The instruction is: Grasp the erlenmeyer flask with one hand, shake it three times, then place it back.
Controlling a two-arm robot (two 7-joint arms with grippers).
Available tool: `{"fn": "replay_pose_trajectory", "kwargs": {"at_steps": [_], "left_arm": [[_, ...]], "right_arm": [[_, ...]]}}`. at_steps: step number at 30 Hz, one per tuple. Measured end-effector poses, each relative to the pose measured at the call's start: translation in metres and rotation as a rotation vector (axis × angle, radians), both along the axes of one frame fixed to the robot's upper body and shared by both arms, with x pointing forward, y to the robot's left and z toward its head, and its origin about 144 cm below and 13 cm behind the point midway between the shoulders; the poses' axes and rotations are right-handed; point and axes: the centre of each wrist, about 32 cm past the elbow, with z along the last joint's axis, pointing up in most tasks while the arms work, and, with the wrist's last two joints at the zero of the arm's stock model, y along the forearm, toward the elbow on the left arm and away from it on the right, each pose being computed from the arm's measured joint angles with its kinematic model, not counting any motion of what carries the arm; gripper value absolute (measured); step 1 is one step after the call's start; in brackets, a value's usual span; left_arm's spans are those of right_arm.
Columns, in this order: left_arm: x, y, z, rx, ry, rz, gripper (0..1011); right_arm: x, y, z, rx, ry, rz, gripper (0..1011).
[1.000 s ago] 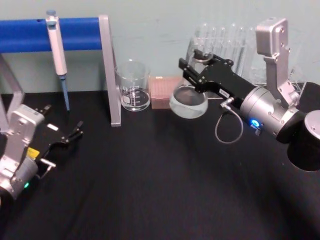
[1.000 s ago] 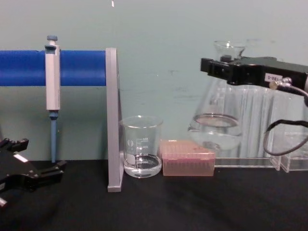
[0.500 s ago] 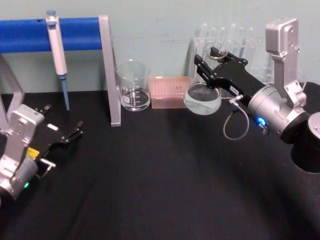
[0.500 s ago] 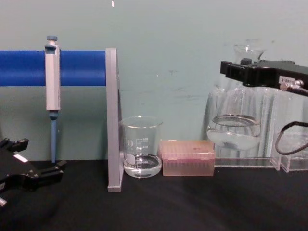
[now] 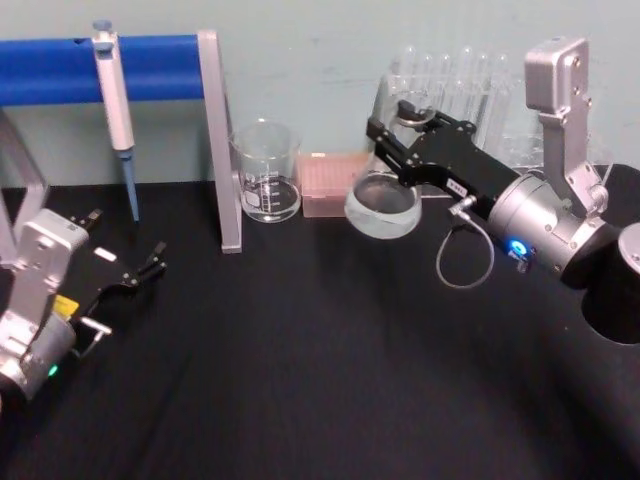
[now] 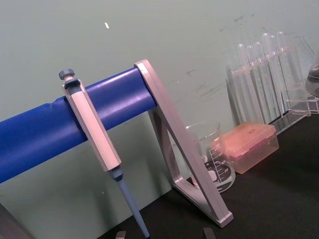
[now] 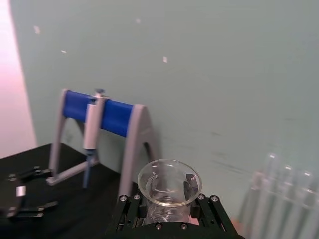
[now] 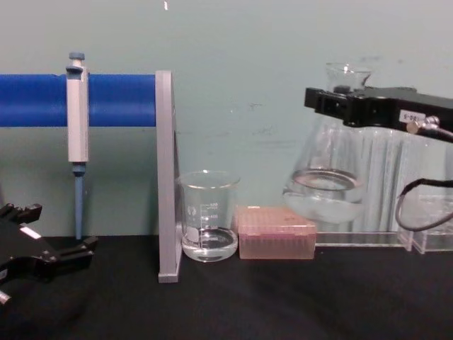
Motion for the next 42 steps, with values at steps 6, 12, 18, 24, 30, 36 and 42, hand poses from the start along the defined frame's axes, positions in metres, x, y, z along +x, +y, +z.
{"fn": "replay_pose_trajectory", "kwargs": {"at_steps": [6, 12, 18, 24, 30, 36, 42], "left_arm": [[0.0, 0.0, 0.0, 0.0, 0.0, 0.0, 1001], [0.0, 0.0, 0.0, 0.0, 0.0, 0.0, 1001], [0.0, 0.0, 0.0, 0.0, 0.0, 0.0, 1001], [0.0, 0.0, 0.0, 0.0, 0.0, 0.0, 1001], [0.0, 0.0, 0.0, 0.0, 0.0, 0.0, 1001], [0.0, 0.0, 0.0, 0.0, 0.0, 0.0, 1001], [0.0, 0.0, 0.0, 0.0, 0.0, 0.0, 1001]], "right_arm": [[-0.001, 0.002, 0.001, 0.002, -0.011, 0.118, 453], [-0.004, 0.005, 0.003, -0.001, -0.024, 0.246, 453], [-0.006, 0.009, 0.003, -0.005, -0.028, 0.35, 453], [-0.008, 0.013, 0.002, -0.015, -0.038, 0.46, 453], [-0.01, 0.016, 0.001, -0.029, -0.046, 0.55, 453], [-0.012, 0.018, 0.0, -0.042, -0.05, 0.623, 453], [-0.013, 0.018, -0.001, -0.045, -0.051, 0.68, 453]]}}
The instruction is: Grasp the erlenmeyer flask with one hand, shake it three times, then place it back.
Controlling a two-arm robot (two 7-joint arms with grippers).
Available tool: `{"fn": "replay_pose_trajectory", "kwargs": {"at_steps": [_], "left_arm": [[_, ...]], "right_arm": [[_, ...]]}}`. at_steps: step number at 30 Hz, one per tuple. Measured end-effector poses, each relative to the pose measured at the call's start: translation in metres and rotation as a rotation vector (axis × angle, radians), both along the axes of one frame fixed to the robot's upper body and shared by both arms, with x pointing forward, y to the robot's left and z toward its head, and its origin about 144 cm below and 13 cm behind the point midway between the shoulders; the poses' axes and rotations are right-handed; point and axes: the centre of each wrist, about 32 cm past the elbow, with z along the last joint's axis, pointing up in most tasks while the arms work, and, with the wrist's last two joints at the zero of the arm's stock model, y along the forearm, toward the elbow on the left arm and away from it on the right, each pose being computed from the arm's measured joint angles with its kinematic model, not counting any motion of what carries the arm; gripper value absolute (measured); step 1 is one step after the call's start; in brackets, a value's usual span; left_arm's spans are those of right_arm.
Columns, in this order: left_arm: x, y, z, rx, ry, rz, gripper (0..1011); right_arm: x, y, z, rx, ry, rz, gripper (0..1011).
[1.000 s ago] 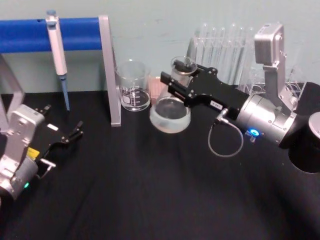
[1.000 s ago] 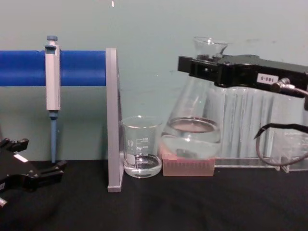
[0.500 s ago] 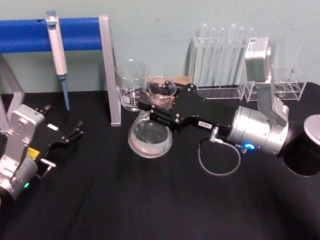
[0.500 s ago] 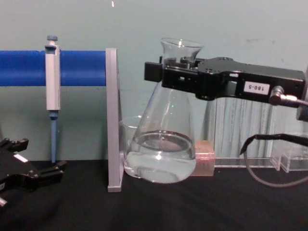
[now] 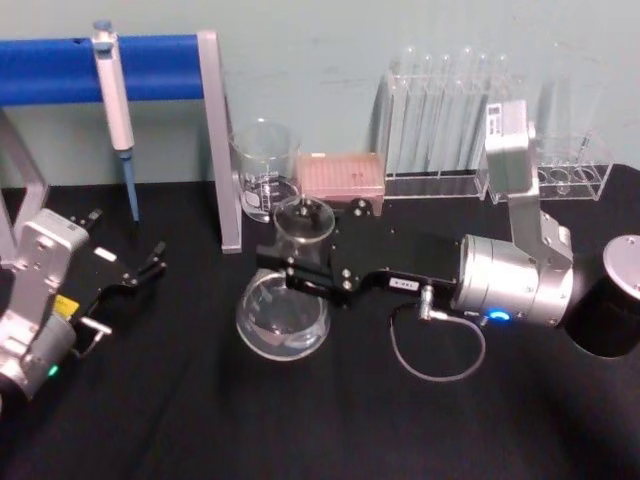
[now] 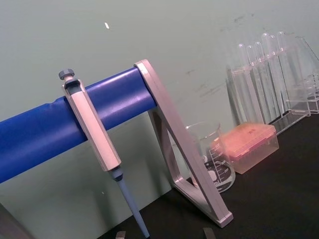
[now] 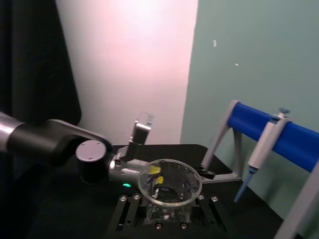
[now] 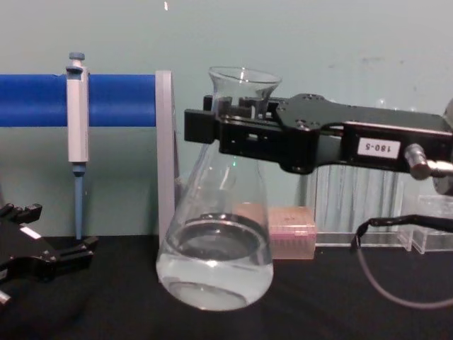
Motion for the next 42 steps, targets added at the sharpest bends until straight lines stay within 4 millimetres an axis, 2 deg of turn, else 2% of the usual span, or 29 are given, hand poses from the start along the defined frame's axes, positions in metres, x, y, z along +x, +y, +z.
{"fn": "replay_pose_trajectory", "kwargs": {"at_steps": [13, 23, 42], "left_arm": [[0.0, 0.0, 0.0, 0.0, 0.0, 0.0, 1001], [0.0, 0.0, 0.0, 0.0, 0.0, 0.0, 1001], [0.0, 0.0, 0.0, 0.0, 0.0, 0.0, 1001]], "right_arm": [[0.001, -0.001, -0.001, -0.02, -0.01, 0.064, 453], [0.004, 0.001, -0.002, -0.011, -0.008, 0.019, 453], [0.014, -0.003, -0.002, 0.051, 0.023, -0.31, 453]]}}
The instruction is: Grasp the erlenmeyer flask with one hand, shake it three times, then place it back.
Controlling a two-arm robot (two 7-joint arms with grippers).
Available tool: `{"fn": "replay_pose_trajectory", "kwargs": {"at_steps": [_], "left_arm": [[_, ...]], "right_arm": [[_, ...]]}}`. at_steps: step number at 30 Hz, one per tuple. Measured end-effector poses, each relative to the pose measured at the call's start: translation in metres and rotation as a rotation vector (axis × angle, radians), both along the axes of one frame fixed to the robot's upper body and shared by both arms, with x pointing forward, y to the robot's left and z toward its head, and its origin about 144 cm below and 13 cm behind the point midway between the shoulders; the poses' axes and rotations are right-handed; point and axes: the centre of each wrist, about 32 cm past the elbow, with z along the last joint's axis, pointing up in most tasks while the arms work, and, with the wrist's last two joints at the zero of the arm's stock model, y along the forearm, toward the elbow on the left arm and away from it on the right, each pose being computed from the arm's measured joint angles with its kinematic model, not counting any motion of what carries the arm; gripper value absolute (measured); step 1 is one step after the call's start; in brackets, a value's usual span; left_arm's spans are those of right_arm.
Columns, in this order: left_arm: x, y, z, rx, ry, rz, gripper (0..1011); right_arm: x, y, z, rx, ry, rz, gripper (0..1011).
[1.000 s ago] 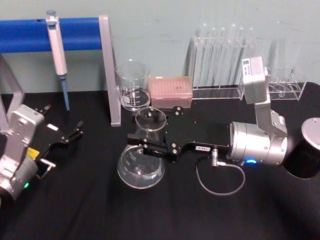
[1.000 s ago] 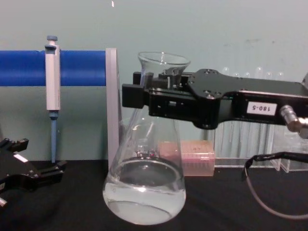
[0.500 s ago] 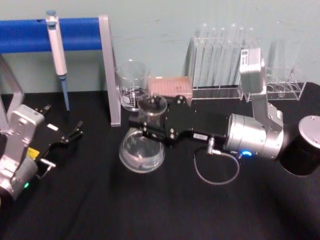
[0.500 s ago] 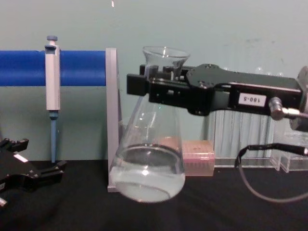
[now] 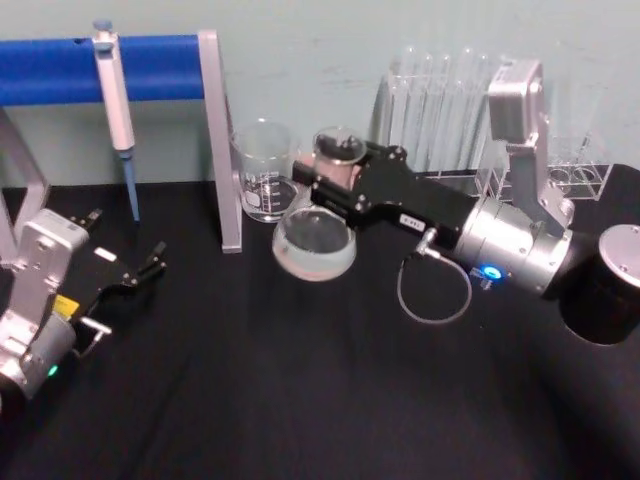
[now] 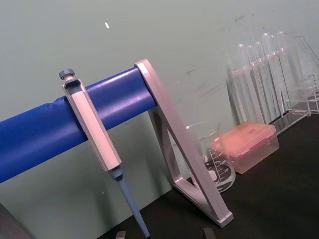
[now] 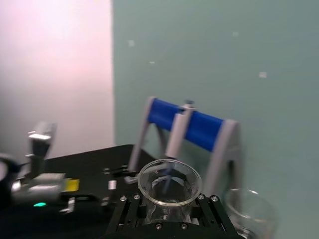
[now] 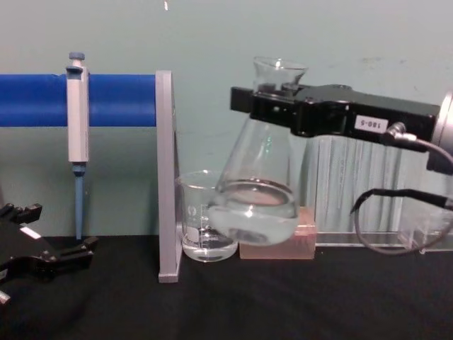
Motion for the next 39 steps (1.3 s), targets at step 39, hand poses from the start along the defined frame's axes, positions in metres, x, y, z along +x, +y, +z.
{"fn": "replay_pose_trajectory", "kwargs": {"at_steps": [39], "left_arm": [[0.0, 0.0, 0.0, 0.0, 0.0, 0.0, 1001]], "right_arm": [[0.0037, -0.0089, -0.0083, 0.012, 0.085, -0.445, 453]]}}
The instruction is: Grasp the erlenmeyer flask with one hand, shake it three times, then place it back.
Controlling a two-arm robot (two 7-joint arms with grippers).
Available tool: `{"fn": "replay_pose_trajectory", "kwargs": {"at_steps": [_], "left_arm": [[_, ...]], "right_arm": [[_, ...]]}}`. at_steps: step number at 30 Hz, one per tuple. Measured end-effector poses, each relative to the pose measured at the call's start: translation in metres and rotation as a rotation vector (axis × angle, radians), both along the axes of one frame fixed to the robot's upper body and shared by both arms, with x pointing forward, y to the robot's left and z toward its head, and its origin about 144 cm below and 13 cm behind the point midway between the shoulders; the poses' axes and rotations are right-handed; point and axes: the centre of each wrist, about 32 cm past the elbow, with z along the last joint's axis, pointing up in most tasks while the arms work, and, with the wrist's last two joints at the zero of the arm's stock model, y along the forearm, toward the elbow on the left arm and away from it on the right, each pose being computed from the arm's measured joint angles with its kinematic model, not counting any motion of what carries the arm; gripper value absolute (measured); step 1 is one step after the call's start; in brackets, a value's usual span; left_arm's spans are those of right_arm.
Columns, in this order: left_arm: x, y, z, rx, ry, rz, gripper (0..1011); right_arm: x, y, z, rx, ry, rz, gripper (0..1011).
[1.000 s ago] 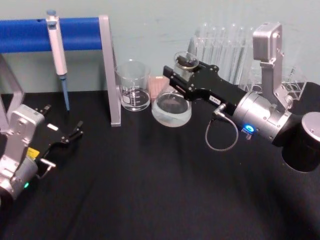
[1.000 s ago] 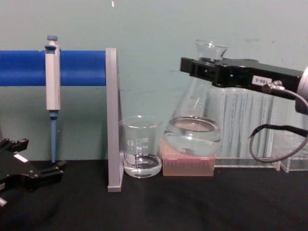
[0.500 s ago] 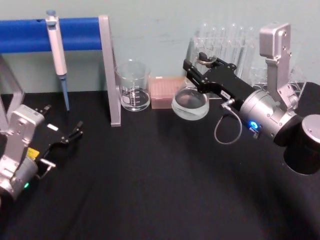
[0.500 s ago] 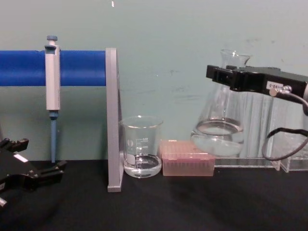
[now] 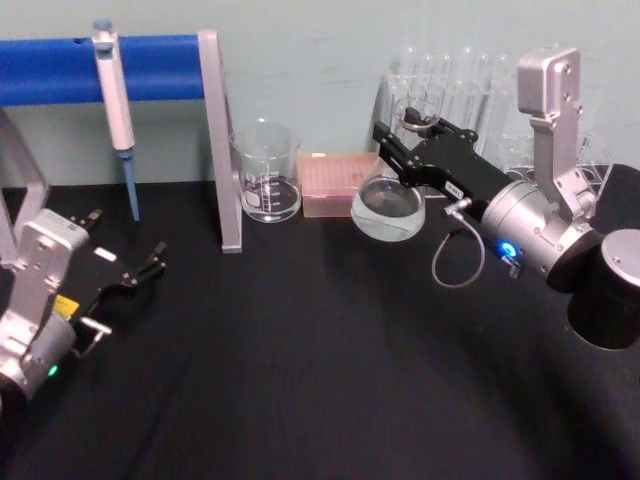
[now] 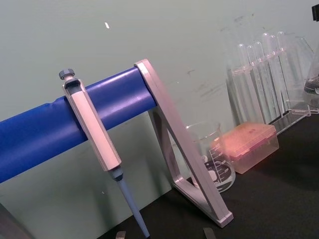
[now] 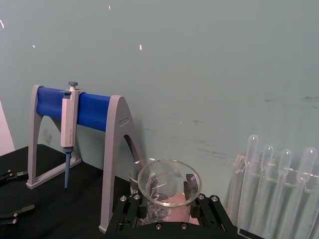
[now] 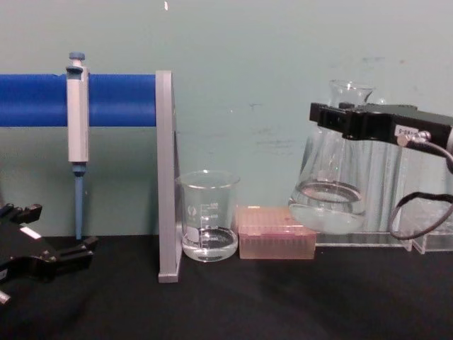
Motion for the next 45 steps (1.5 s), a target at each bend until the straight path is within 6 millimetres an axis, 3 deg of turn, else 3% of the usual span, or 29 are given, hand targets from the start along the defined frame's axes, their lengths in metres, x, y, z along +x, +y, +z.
{"fn": "replay_pose_trajectory", "kwargs": {"at_steps": [45], "left_arm": [[0.0, 0.0, 0.0, 0.0, 0.0, 0.0, 1001]], "right_arm": [[0.002, 0.01, -0.023, -0.04, 0.037, 0.293, 453]]}}
